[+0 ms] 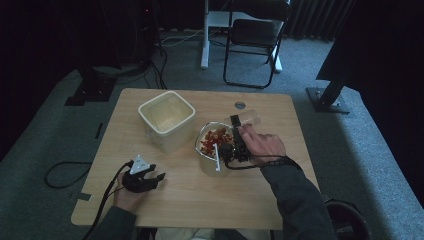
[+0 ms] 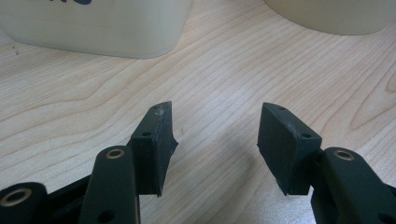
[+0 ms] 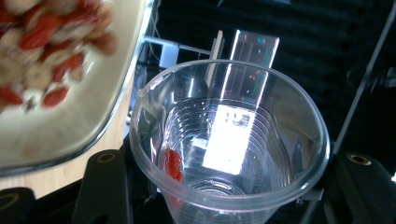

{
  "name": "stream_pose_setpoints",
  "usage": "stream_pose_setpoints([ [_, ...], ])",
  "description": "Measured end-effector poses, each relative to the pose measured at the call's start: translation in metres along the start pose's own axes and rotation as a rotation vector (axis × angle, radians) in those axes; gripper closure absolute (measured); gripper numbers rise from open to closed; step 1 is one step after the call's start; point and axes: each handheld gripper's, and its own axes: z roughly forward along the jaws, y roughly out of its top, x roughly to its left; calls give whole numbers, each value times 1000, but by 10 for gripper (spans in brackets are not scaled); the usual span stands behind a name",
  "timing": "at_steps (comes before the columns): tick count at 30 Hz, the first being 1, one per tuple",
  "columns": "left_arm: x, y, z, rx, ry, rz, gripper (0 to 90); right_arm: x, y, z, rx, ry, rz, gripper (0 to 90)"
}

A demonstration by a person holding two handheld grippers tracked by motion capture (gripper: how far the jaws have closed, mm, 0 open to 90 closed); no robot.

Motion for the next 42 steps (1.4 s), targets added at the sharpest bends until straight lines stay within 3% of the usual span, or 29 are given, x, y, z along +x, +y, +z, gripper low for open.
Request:
stream_pose_setpoints([
  [2, 0, 0, 0, 0, -1, -1, 462, 1, 0, 0, -3, 0, -18, 392],
  [4, 0, 0, 0, 1, -1, 0, 461, -5, -2, 2, 12, -3, 56, 392],
  [5, 0, 0, 0, 1, -1, 0, 461, 0, 1, 0, -14, 27, 22, 392],
  [7, 0, 0, 0, 1, -1, 0, 462, -2, -1, 2, -18, 41, 92, 392],
  [8, 0, 0, 0, 1, -1, 0, 461, -2, -1, 2, -18, 41, 92, 392],
  [11, 0, 0, 0, 2, -1, 2, 462, -8, -8, 3, -51, 91, 242, 390],
  [12, 0, 0, 0, 2, -1, 1, 461, -13, -15, 2, -112, 147, 392, 388],
  [13, 0, 0, 0, 1, -1, 1, 461, -14, -19, 1, -135, 174, 459, 387],
  [14, 0, 0, 0, 1, -1, 1, 461, -14, -19, 1, -135, 174, 459, 387],
  [15, 0, 0, 0, 0, -1, 1, 461, -16, -28, 2, -172, 224, 595, 384],
  [16, 0, 0, 0, 1, 0, 2, 461, -17, -32, 3, -196, 244, 656, 383],
  [17, 0, 0, 0, 1, 0, 2, 461, -17, -32, 3, -196, 244, 656, 383],
  [18, 0, 0, 0, 1, 0, 1, 461, -18, -41, 4, -226, 283, 761, 381],
  [19, 0, 0, 0, 1, 0, 1, 461, -18, -41, 4, -226, 283, 761, 381],
  [20, 0, 0, 0, 2, -1, 1, 461, -20, -50, 6, -259, 316, 860, 378],
  [21, 0, 0, 0, 3, -1, 1, 461, -20, -50, 6, -259, 316, 860, 378],
  [23, 0, 0, 0, 3, 0, 1, 461, -22, -59, 8, -284, 359, 957, 377],
  [24, 0, 0, 0, 3, -1, 1, 461, -24, -68, 12, -310, 416, 1048, 373],
  [25, 0, 0, 0, 2, 0, 1, 461, -24, -68, 12, -310, 416, 1048, 373],
  [26, 0, 0, 0, 3, 0, 1, 461, -26, -75, 17, -322, 465, 1120, 371],
  [27, 0, 0, 0, 3, -1, 2, 461, -26, -79, 19, -331, 495, 1157, 371],
  [28, 0, 0, 0, 3, -1, 2, 461, -27, -81, 21, -335, 513, 1188, 370],
  [29, 0, 0, 0, 2, -1, 2, 461, -27, -81, 21, -335, 513, 1188, 370],
  [34, 0, 0, 0, 1, -1, 2, 461, -29, -95, 31, -371, 609, 1351, 368],
  [42, 0, 0, 1, 3, -1, 6, 461, -29, -96, 35, -373, 612, 1383, 365],
])
